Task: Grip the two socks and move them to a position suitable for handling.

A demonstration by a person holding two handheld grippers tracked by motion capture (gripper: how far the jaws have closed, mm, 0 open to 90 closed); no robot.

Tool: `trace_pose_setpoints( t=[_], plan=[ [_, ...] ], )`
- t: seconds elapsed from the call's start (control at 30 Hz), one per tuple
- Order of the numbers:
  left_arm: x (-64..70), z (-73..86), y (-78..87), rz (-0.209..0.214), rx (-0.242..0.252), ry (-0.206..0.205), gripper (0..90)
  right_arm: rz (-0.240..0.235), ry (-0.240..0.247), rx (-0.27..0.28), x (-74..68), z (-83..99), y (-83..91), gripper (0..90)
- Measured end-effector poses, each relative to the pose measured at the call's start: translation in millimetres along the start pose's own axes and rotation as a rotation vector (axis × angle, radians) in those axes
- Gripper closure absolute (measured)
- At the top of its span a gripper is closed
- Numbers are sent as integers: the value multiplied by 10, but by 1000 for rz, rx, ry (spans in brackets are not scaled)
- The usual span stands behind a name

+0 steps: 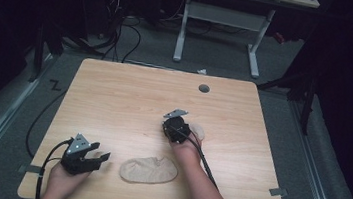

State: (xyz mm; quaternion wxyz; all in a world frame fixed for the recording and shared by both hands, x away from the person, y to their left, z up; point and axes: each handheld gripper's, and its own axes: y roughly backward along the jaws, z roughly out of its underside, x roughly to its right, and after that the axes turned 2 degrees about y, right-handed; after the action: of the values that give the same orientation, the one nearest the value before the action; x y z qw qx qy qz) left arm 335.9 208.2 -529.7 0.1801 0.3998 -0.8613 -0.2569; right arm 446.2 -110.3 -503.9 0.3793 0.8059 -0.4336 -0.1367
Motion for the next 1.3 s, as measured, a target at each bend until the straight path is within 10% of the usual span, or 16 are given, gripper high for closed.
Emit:
trace_pose_setpoints(
  t=[1.3],
  plan=[
    [51, -7, -14, 15, 5, -19, 408, -13, 23, 214, -115, -265, 730, 859]
  ],
)
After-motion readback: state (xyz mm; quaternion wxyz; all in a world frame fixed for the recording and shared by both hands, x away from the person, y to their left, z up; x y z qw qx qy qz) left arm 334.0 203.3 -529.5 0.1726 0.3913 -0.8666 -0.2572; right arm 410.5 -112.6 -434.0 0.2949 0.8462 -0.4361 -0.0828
